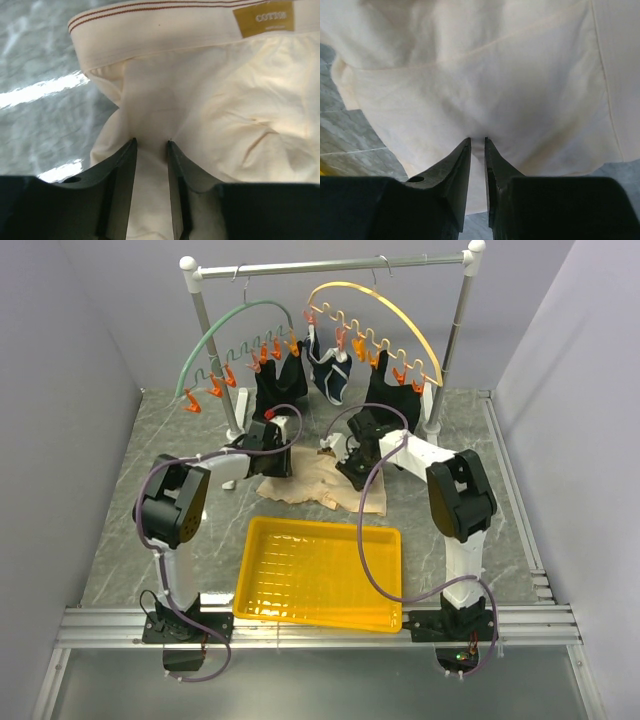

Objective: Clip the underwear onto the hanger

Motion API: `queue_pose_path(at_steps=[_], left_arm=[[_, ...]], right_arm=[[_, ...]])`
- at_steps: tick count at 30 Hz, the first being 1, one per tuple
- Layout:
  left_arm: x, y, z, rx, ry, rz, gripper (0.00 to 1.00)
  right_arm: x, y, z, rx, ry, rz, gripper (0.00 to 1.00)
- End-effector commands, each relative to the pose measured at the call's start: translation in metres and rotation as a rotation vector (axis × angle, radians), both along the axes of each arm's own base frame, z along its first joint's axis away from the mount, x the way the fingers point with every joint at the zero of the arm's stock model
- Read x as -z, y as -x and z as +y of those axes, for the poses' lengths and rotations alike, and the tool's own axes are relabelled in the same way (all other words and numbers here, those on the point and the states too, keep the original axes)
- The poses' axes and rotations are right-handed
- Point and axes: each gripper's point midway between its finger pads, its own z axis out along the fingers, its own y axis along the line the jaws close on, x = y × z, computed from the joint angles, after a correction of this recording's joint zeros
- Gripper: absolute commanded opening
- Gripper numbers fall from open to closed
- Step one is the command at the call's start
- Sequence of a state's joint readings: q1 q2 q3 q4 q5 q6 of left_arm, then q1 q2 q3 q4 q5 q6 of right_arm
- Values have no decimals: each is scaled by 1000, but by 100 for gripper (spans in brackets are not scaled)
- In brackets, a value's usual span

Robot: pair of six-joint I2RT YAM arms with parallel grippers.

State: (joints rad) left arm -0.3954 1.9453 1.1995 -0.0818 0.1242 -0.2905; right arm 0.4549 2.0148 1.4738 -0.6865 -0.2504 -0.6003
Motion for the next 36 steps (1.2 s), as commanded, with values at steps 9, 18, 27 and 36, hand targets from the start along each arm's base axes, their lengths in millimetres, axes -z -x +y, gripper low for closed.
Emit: queue_pose_path(at_steps=[9,18,27,36], left_arm=[[14,75,73,3,-240,174,36],[-103,76,35,127,78,-236,47],[-244,107,39,172,195,-627,99],[-348,107,108,-243,323,-870,99]], right_arm=[[-2,1,26,-81,-32,-24,25],[-87,-20,65,-60,-303,-225,38],[-239,-32,90,-11,-685,-492,76],[-334,-36,118,-13,-1000,-553,78]])
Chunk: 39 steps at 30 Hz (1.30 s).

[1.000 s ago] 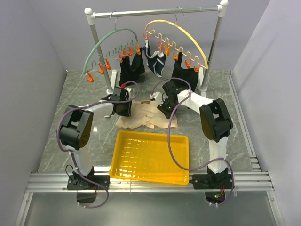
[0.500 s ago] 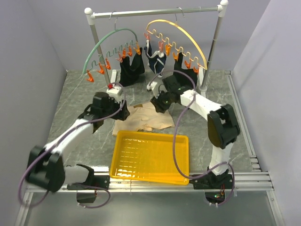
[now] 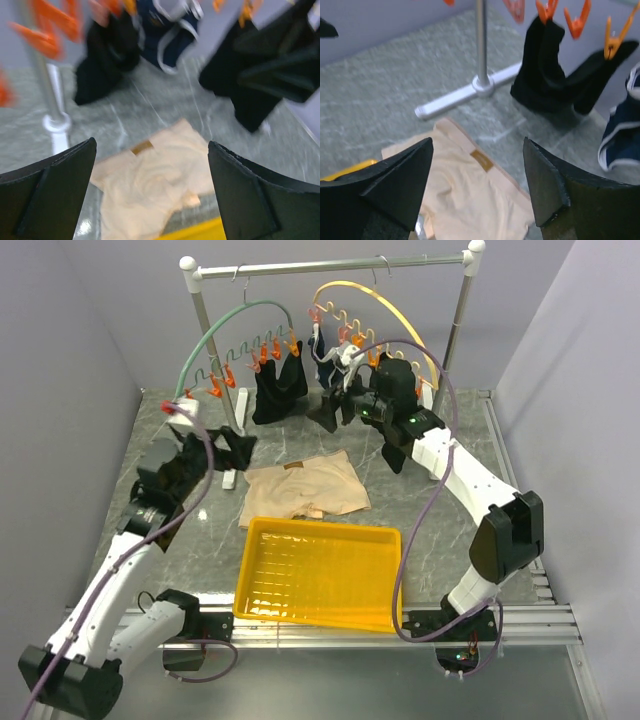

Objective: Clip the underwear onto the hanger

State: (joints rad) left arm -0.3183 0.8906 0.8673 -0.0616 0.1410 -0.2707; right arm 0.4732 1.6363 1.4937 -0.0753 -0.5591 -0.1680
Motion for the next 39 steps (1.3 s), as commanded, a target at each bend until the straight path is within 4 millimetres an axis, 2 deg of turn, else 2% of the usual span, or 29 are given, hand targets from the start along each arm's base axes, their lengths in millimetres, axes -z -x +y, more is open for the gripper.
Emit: queue_pose_path(at_steps=[1,3,4,6,8,10,12,13,14,15,16,17,19,21,23,24,26,27,28,29,30,32,35,36,39], left_arm=[[-88,-1,44,-195,151,-208,99],[-109,-4,67,-267,161,-247,99],[-126,-3,73,-283,163,-276,99],[-140,-3,84,-315,156,-308,99],[-154,-1,103,-401,162,-332,99],[-154,-3,114,-444,157,-316,99],[-148,-9,138,-526,147,-283,99],[-149,-11,145,-547,149,-278,99],[-146,-12,172,-624,151,-264,99],[-140,-21,177,-609,194,-225,99],[-144,-24,184,-602,219,-219,99],[-142,-26,206,-639,240,-207,99],[-134,-44,199,-502,271,-162,98],[-123,-62,197,-398,214,-161,93],[-119,-73,185,-280,173,-183,90],[-107,-85,188,-261,140,-165,88],[-104,-92,174,-142,109,-208,86],[-92,-101,174,-116,88,-191,84],[-94,-105,170,-102,70,-210,83],[-92,-109,156,-51,53,-214,82],[-87,-115,150,-31,12,-223,82],[-90,-120,127,24,-24,-243,82],[-87,-127,111,63,-51,-252,82],[-86,-130,110,67,-43,-249,82],[-84,-134,105,81,-24,-239,82]], right_arm=[[-67,0,17,-73,-177,-108,80],[-80,-3,23,-70,-228,-124,80],[-91,-8,25,-51,-281,-133,79],[-94,-14,33,-51,-326,-105,79],[-97,-25,41,-36,-346,-109,79],[-96,-31,47,-37,-342,-123,78],[-90,-38,55,-43,-346,-120,76],[-95,-40,57,-46,-368,-134,75],[-87,-47,63,-46,-371,-126,75],[-88,-48,66,-51,-379,-137,74],[-87,-52,73,-54,-390,-168,73],[-87,-55,77,-47,-398,-184,72],[-89,-59,88,-50,-413,-238,71],[-89,-62,95,-51,-417,-264,70],[-88,-65,105,-58,-421,-279,67],[-88,-67,107,-55,-424,-278,67],[-82,-68,114,-63,-418,-274,66],[-80,-68,116,-62,-415,-274,66],[-75,-70,119,-65,-402,-280,65],[-73,-71,121,-69,-392,-282,65],[-73,-71,122,-68,-390,-290,65],[-70,-72,126,-74,-382,-305,65],[-70,-73,133,-96,-385,-332,65],[-74,-73,135,-103,-392,-347,64],[-66,-73,142,-131,-374,-380,64]])
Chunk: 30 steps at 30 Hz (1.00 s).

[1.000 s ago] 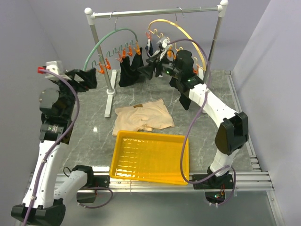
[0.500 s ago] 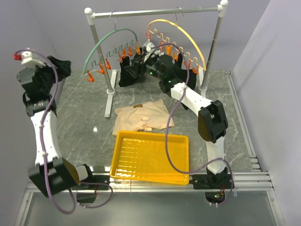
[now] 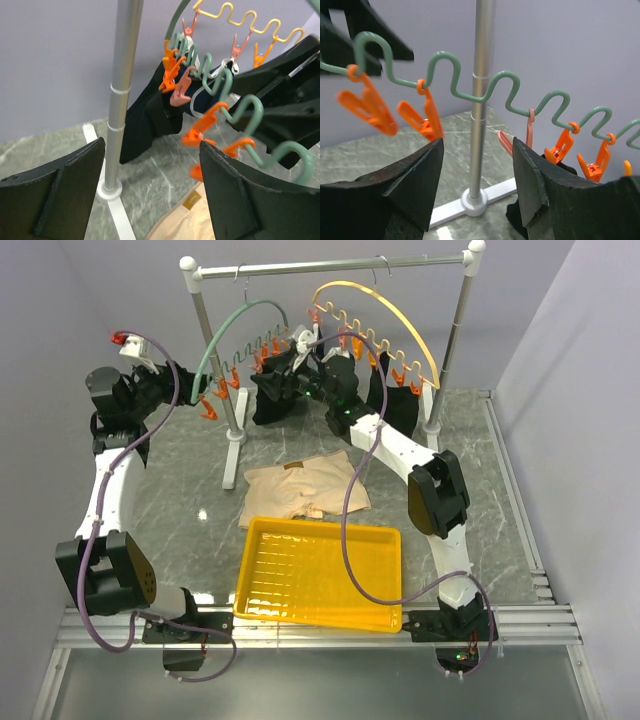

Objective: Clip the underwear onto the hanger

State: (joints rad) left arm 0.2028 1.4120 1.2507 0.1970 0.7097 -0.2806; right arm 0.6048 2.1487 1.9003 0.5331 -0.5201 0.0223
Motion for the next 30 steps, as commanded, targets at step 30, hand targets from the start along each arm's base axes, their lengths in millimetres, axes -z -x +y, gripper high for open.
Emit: queue_pose_path(at_steps=[30], left_arm=[[0,-14,-64,349,-120,-124,81]], right_arm=[[-10,36,17,-150,40,-344,61]])
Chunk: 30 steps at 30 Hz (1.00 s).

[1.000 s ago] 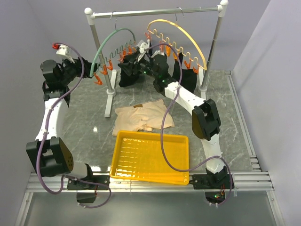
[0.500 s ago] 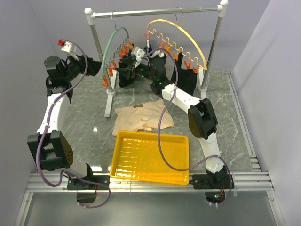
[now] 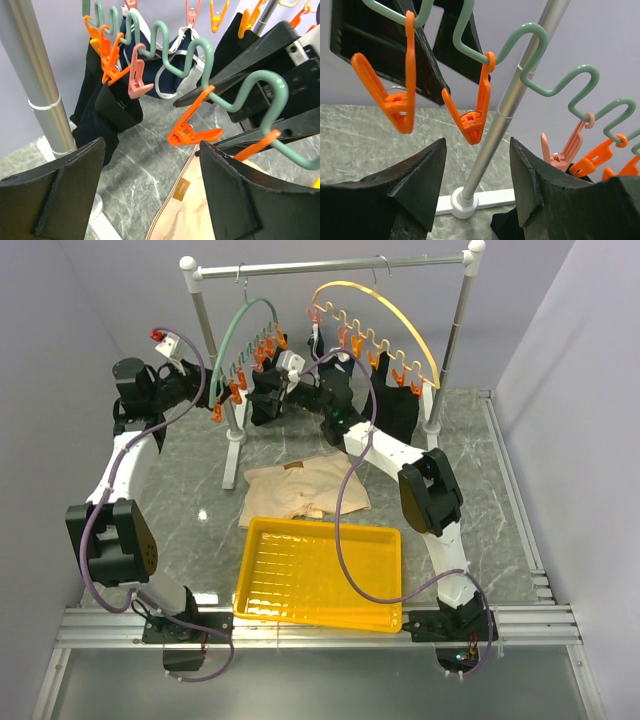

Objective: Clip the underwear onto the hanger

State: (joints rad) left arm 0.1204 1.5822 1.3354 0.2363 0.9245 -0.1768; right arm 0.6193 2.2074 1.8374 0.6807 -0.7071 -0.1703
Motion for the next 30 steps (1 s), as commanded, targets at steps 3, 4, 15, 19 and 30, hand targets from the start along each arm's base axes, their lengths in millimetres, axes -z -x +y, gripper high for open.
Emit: queue_pose_path(at_steps=[3,4,15,19,30], left_arm=[[-30,2,-12,72,-17,-110,81],[-30,2,-13,75,-16,-111,81],[-29,3,-20,155,-32,-124,88],[-28,4,-23,193,-42,-142,89],[-32,5,-32,267,-87,-269,91]], right_arm=[[-47,13,-5,-7,-64,-119,61],[-47,13,-3,-11,-67,-119,61],[-43,6,3,-21,-73,-112,59],[-42,5,4,-23,-72,-114,55],[-40,3,0,-25,-61,-119,49]])
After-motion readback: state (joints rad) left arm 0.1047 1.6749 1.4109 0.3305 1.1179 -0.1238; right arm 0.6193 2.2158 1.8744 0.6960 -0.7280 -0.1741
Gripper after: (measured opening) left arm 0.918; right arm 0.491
